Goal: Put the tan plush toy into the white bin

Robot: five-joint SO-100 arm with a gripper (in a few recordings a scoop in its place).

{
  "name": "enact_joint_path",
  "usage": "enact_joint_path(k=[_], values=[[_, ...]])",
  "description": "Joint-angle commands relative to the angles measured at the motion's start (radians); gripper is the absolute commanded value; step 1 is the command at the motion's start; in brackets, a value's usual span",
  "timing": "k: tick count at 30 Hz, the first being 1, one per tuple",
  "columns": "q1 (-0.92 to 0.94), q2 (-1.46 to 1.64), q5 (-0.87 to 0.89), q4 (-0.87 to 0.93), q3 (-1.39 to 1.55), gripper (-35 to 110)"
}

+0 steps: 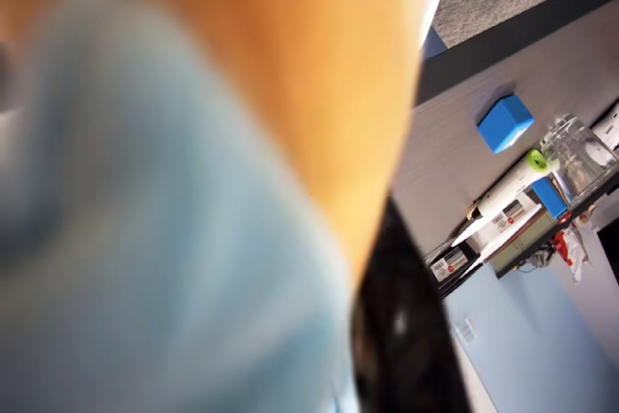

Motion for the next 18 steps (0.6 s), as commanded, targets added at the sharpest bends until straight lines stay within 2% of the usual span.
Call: enact_joint_path(k=[1, 10, 18], values=[[0.008, 0.037, -0.021, -0.005, -0.014, 31], [0.098, 0.052, -0.021, 0.017, -0.029, 46], [0.152, 0.058, -0.020, 0.135, -0.120, 56]])
